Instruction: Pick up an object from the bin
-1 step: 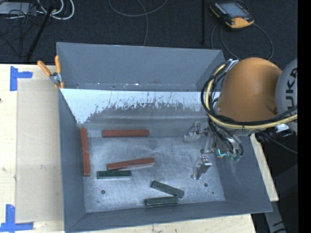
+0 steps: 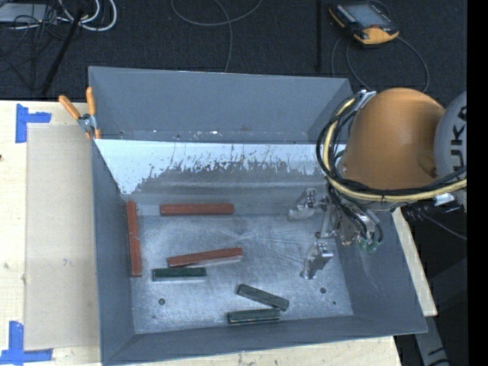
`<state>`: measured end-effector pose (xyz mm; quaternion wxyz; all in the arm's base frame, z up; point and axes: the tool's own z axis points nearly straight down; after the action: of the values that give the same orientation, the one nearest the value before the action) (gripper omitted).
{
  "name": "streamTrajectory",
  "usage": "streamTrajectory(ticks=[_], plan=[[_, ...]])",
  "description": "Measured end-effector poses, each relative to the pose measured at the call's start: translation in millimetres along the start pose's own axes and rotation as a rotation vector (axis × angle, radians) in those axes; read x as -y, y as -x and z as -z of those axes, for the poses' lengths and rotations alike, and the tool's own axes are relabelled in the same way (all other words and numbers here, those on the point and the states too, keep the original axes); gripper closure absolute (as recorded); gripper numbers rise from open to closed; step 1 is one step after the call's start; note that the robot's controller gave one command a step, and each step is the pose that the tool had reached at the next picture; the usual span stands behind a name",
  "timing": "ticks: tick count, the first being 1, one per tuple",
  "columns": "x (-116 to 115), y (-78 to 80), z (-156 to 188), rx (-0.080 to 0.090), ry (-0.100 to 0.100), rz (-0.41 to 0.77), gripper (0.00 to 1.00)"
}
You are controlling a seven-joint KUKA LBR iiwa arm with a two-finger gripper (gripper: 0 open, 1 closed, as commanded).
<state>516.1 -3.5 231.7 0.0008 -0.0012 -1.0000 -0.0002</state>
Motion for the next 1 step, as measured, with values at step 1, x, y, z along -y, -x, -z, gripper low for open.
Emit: streamTrajectory(ticks=[1], plan=[[-25.5,-9.5,-68.3,0.005,0.001,-0.023,0.0]])
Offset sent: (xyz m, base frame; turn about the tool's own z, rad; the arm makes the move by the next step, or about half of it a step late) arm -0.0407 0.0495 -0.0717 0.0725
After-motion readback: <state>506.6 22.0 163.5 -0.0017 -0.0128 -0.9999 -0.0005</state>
